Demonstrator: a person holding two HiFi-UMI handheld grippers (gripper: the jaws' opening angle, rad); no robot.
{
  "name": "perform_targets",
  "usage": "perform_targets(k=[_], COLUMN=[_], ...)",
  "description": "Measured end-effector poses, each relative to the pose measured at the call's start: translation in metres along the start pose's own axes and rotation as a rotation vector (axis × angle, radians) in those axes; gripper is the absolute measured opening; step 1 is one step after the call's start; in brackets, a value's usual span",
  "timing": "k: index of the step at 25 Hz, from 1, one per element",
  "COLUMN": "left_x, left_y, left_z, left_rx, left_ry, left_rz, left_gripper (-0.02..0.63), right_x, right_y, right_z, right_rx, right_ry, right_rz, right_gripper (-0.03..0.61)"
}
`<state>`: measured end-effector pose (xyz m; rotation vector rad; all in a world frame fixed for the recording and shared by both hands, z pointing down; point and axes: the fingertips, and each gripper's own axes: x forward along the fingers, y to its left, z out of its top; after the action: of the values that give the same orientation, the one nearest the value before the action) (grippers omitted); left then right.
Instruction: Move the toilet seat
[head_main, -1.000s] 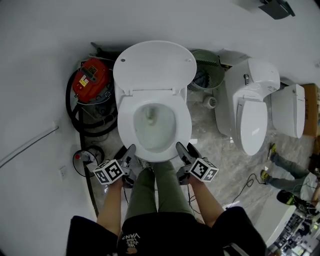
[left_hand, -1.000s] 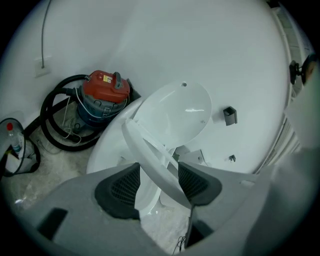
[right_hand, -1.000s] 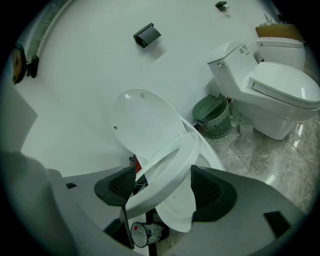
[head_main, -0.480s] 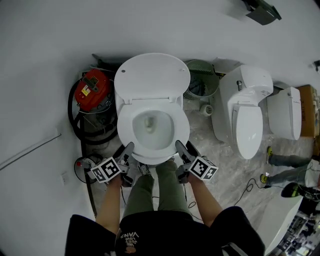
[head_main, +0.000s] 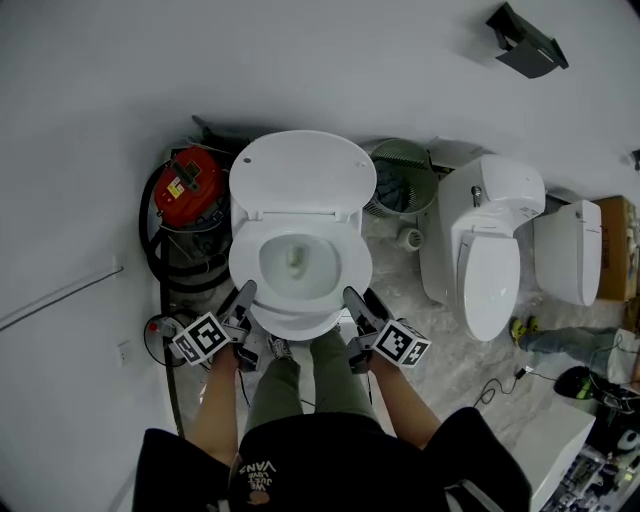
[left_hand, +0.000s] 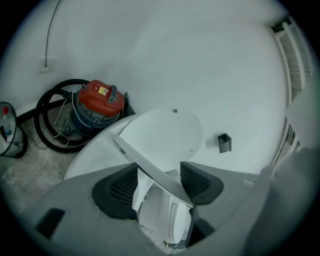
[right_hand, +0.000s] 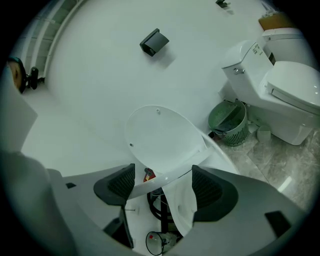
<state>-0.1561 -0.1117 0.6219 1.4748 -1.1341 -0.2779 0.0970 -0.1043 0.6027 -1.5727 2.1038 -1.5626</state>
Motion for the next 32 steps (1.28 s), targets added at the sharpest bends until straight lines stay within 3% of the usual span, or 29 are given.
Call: perform_targets(k=[18, 32], left_x=[0.028, 0.056], left_y=[-0.04, -0.068], left_z=[0.054, 0.096], left_rx=[-0.115, -0.147], left_ry=[-0.177, -0.292], left_rz=[-0.001, -0.029], left_gripper=[0.298, 0.331], right_x=[0.02, 0.049], right_y=[0.035, 0.053], right_z=[0.057, 0.098], right_rx=[0.01, -0.08], right_ry=[0.053, 0.079], right_rz=[0.165, 0.207], right_gripper=[0.357, 0.353])
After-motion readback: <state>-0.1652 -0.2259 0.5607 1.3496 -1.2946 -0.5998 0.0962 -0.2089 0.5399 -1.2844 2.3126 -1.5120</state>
